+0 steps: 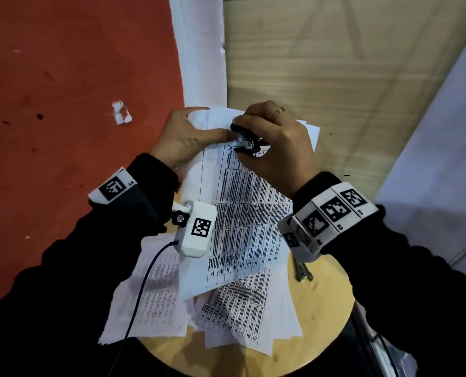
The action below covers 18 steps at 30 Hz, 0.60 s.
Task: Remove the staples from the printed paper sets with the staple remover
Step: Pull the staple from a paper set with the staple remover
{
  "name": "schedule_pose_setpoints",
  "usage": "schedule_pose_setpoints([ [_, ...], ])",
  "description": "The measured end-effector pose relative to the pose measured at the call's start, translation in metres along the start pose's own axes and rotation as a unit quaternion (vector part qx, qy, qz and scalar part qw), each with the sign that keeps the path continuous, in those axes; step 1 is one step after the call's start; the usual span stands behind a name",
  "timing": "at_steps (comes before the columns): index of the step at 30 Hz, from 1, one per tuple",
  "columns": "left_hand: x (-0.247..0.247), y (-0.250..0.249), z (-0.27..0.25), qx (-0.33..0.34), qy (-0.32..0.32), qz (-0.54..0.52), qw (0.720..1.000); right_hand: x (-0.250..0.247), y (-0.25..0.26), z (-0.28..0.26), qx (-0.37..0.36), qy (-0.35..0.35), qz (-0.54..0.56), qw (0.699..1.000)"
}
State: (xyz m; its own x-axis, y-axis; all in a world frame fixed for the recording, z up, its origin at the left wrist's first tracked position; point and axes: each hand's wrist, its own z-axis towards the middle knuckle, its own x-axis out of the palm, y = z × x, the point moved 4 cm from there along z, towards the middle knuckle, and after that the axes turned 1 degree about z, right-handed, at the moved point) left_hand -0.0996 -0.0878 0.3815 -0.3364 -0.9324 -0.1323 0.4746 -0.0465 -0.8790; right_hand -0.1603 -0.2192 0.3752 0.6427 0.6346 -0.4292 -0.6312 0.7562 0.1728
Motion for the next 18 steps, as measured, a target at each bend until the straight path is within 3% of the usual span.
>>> schedule_pose_setpoints([
  [13, 0.004, -0.005, -0.006, -0.006, 0.017, -0.038, 0.999, -0.004, 0.003, 0.000, -0.022, -0.005, 0.001, 1.000],
  [18, 0.002, -0.002, -0.011, -0.021, 0.051, -0.042, 0.998, -0.005, 0.005, 0.000, -0.041, 0.002, -0.013, 0.999],
])
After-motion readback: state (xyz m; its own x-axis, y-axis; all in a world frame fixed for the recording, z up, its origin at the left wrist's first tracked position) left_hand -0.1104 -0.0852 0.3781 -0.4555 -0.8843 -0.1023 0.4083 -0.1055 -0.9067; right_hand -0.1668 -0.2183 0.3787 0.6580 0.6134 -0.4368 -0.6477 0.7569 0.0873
